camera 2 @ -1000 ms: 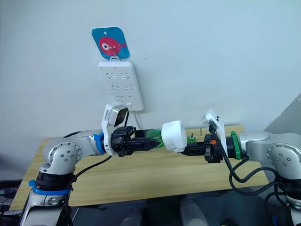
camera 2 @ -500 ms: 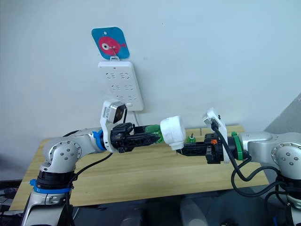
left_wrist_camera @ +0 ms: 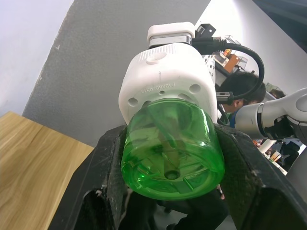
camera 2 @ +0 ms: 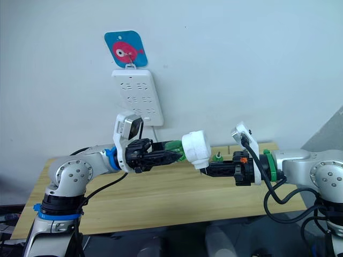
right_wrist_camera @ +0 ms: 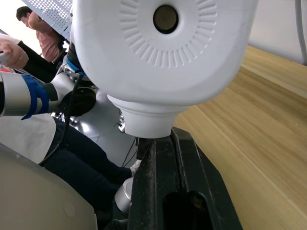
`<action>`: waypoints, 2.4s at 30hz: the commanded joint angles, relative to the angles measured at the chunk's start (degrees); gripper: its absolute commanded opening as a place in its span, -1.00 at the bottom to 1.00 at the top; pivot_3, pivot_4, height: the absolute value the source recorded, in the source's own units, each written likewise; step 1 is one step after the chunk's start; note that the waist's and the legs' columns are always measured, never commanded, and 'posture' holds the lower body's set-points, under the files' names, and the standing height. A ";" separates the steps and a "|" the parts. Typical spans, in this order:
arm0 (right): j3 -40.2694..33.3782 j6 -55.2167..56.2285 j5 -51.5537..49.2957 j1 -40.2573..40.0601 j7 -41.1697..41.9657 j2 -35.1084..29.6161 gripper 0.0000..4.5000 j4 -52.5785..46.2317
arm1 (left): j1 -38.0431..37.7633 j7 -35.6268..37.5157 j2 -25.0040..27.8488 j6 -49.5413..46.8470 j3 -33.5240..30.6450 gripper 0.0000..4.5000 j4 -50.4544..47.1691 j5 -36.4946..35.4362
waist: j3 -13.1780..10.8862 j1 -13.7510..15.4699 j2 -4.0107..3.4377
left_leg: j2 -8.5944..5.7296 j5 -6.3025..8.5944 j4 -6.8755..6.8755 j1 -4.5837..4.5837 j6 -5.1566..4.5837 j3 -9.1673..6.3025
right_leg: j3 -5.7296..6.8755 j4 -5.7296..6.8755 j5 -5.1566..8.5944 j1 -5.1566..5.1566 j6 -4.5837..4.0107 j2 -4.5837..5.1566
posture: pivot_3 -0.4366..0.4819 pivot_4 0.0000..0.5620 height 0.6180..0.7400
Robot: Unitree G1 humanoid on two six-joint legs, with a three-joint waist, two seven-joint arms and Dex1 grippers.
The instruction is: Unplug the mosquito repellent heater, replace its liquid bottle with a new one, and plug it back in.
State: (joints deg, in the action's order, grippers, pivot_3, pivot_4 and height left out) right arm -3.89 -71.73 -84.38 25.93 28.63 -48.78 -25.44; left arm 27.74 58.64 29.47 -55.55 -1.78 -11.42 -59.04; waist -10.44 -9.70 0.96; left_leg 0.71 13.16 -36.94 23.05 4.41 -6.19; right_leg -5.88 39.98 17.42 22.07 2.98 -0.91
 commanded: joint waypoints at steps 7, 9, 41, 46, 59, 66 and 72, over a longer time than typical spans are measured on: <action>0.56 2.30 5.11 0.09 4.55 -2.03 -1.00 -4.50 | 0.20 -2.12 -1.02 0.72 0.30 0.02 -1.24 1.00 | 0.00 0.01 -0.01 | 0.00 0.00 0.00 0.00 0.00 0.00 | 0.00 0.00 0.00 0.00 0.01 0.00 | -0.49 -0.68 1.00; 2.08 4.03 10.76 -1.82 7.59 -3.95 -1.00 -5.57 | 0.18 -2.08 -0.93 1.10 0.33 0.02 -1.48 1.35 | 0.00 0.07 0.00 | 0.00 0.00 0.00 0.00 0.00 0.00 | 0.00 -0.01 0.01 0.00 0.01 0.00 | -0.49 -0.68 1.00; 4.21 27.23 39.98 -1.59 36.27 -13.77 1.00 -3.89 | -11.65 15.53 -0.66 52.57 9.55 0.02 1.26 32.26 | 0.09 -0.22 -0.06 | 0.01 0.00 0.00 -0.05 0.00 0.09 | -0.04 -0.03 0.00 -0.02 0.00 0.01 | -0.55 -0.67 1.00; 6.97 20.34 38.24 2.83 33.22 -10.09 1.00 -4.07 | -10.62 16.90 -0.95 55.60 10.01 0.02 3.95 33.21 | 0.10 -0.70 -0.05 | 0.01 0.00 0.01 -0.04 0.00 0.06 | -0.04 -0.02 -0.01 -0.02 -0.01 0.02 | -0.55 -0.68 1.00; 10.27 10.85 36.25 7.20 24.24 -2.58 1.00 -8.18 | -8.07 15.72 -2.21 57.46 11.08 0.02 4.57 34.57 | 0.14 -1.57 -0.08 | 0.01 0.00 0.01 -0.04 0.00 -0.02 | 0.03 0.00 -0.13 -0.03 -0.22 0.02 | -0.55 -0.68 1.00; 12.01 10.68 37.64 8.17 21.28 0.49 1.00 -7.40 | -7.37 14.26 -2.64 56.91 11.22 0.02 3.73 34.45 | 0.14 -1.59 -0.08 | 0.00 0.00 0.01 -0.03 0.00 -0.04 | 0.04 0.00 -0.14 -0.03 -0.24 0.02 | -0.56 -0.69 1.00; 12.04 10.30 37.28 8.35 21.60 1.40 0.84 -6.91 | -6.81 13.35 -2.75 56.73 11.30 0.02 3.45 34.31 | 0.14 -1.59 -0.08 | 0.00 0.00 0.01 -0.03 0.00 -0.05 | 0.05 0.00 -0.14 -0.03 -0.25 0.02 | -0.56 -0.69 1.00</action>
State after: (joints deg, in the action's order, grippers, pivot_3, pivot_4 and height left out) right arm 8.65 -61.64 -46.51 32.98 49.94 -47.62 -31.70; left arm 20.29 72.42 26.90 0.85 9.65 -5.17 -24.21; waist -10.30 -11.30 0.88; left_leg 0.71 13.16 -36.93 23.02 4.41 -6.23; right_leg -5.84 39.98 17.27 22.05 2.74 -0.89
